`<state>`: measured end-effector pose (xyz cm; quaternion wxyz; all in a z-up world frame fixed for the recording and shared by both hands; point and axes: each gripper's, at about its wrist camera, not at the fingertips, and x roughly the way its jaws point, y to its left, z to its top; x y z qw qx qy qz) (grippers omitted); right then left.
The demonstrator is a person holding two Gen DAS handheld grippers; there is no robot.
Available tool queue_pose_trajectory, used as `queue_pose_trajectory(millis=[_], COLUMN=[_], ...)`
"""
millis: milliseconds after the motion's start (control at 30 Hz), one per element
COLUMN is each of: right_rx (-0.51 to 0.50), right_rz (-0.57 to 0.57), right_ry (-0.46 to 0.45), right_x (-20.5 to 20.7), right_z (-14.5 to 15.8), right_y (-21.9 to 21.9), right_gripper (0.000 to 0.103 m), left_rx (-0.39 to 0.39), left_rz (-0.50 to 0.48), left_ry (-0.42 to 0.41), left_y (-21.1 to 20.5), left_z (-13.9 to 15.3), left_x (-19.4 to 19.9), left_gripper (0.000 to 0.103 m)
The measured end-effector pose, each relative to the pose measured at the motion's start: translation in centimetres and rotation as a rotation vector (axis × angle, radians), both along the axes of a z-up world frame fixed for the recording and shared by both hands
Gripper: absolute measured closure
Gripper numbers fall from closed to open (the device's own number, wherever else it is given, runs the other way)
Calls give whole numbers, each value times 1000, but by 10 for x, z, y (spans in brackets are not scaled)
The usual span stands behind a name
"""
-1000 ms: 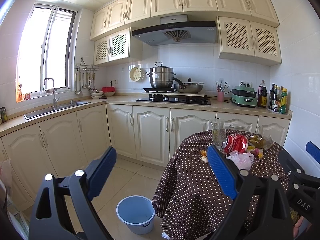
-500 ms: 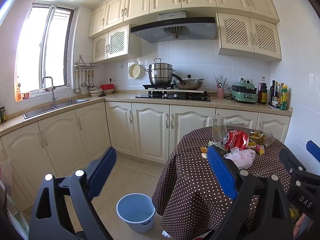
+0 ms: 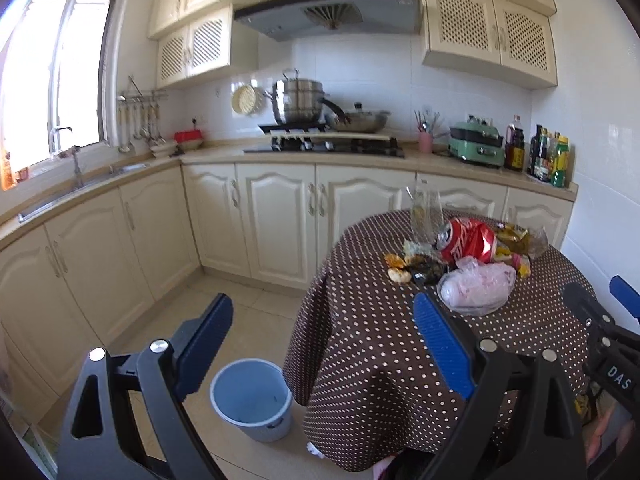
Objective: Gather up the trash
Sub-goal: 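Reach to the table and grasp the white plastic bag with the left tool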
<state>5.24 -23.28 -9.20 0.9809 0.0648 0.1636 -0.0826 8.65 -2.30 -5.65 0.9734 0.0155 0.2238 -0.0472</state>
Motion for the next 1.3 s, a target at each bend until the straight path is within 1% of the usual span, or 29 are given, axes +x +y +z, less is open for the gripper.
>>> queue_pose_trajectory(millis=[133,267,400,467,500,567,633,767,833,867,933,967,1000,1033,1067,1133,1167,1200,1300], right_rx=[22,56,103,114,121,137,151,149,137,134,129,128,125,122,122,127,130,129,121], right_rz=[-45,-116,-158,-171,-177,-181,-175,-163,-163,-163,-163,-161,-159,-158,-157,-154,-150,-147,-134], right_ry=[53,69,79,79,79,86,95,129,144,149,170,175,183,191,194,198,196,193,180], right_x=[22,34,43,48,50,57,64,81,88,91,96,98,100,102,103,104,104,105,104], right_z=[-16,-26,-33,-35,-36,-37,-38,-39,-39,-39,-41,-42,-43,-44,-44,-44,-44,-44,-40], right_y=[-20,-46,-76,-86,-90,-99,-107,-111,-112,-112,-111,-110,-110,-110,-108,-106,-105,-103,-95], right_gripper=[6,6,6,6,6,6,6,6,6,6,6,6,6,6,6,6,6,6,6], left_rx=[-8,-34,-60,-76,-80,-80,-97,-68,-98,-98,-115,-129,-123,-111,-112,-138,-158,-170,-195], left_rz=[-55,-201,-322,-363,-375,-373,-364,-325,-336,-330,-348,-363,-356,-354,-358,-372,-393,-400,-422], left_ry=[81,172,228,258,278,305,338,403,426,430,434,443,431,415,403,394,395,395,367], left_y=[-16,-54,-97,-114,-127,-139,-150,-164,-164,-164,-165,-166,-165,-165,-164,-157,-152,-150,-138], left_z=[-17,-32,-45,-52,-57,-63,-69,-80,-83,-83,-86,-87,-86,-85,-84,-80,-79,-78,-75], left_x=[33,69,96,109,120,132,148,170,177,179,182,182,182,180,177,172,169,167,156], left_gripper=[13,13,13,13,13,13,13,13,13,14,34,39,46,48,53,77,98,101,102])
